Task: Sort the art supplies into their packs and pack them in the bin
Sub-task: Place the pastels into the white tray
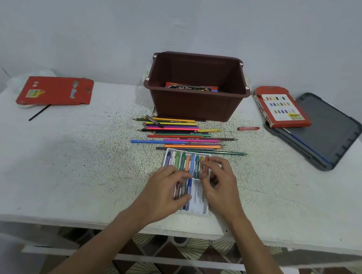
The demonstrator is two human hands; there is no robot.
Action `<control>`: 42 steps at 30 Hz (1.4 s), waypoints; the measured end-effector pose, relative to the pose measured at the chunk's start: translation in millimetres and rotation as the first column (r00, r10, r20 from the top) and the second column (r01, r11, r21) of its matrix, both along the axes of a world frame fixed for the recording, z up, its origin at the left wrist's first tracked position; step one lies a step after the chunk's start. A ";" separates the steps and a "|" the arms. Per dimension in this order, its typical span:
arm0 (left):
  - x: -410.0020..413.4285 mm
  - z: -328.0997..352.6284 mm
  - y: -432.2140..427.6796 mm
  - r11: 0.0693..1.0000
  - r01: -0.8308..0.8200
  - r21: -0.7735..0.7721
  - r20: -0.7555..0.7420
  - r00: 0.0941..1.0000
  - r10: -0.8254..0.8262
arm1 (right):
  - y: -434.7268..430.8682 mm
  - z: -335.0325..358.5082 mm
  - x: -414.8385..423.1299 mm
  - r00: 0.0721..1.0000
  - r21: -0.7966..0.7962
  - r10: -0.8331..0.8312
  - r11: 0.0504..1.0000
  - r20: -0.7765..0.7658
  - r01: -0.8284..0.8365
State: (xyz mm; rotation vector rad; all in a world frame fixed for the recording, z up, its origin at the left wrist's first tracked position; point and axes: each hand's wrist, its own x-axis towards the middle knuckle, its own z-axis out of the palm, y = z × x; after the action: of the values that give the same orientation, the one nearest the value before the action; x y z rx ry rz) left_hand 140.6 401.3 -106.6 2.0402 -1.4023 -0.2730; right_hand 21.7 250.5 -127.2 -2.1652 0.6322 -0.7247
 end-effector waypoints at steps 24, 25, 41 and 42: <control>29.1 -18.0 5.1 0.995 0.025 0.097 0.168 0.985 -0.041 | 1.4 0.7 -2.4 0.998 0.057 0.019 0.998 0.067 -0.023; 29.6 -16.8 6.0 0.994 0.065 0.091 0.158 0.984 -0.079 | 1.4 0.9 -2.4 0.998 0.059 0.018 0.998 0.063 -0.022; 24.8 -14.8 12.4 0.983 0.138 0.119 0.168 0.973 -0.157 | -96.2 45.0 13.7 0.937 0.117 -0.331 0.932 -0.113 0.343; 24.4 -15.0 12.7 0.985 0.127 0.119 0.172 0.974 -0.147 | -107.2 48.4 15.1 0.925 0.070 -0.350 0.929 -0.150 0.363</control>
State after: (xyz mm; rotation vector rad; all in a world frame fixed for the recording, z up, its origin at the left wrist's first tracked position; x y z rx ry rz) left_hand 165.0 414.0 -121.6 2.1012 -1.6769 -0.2310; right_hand 36.8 143.3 -78.8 -2.0430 1.1324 -0.7207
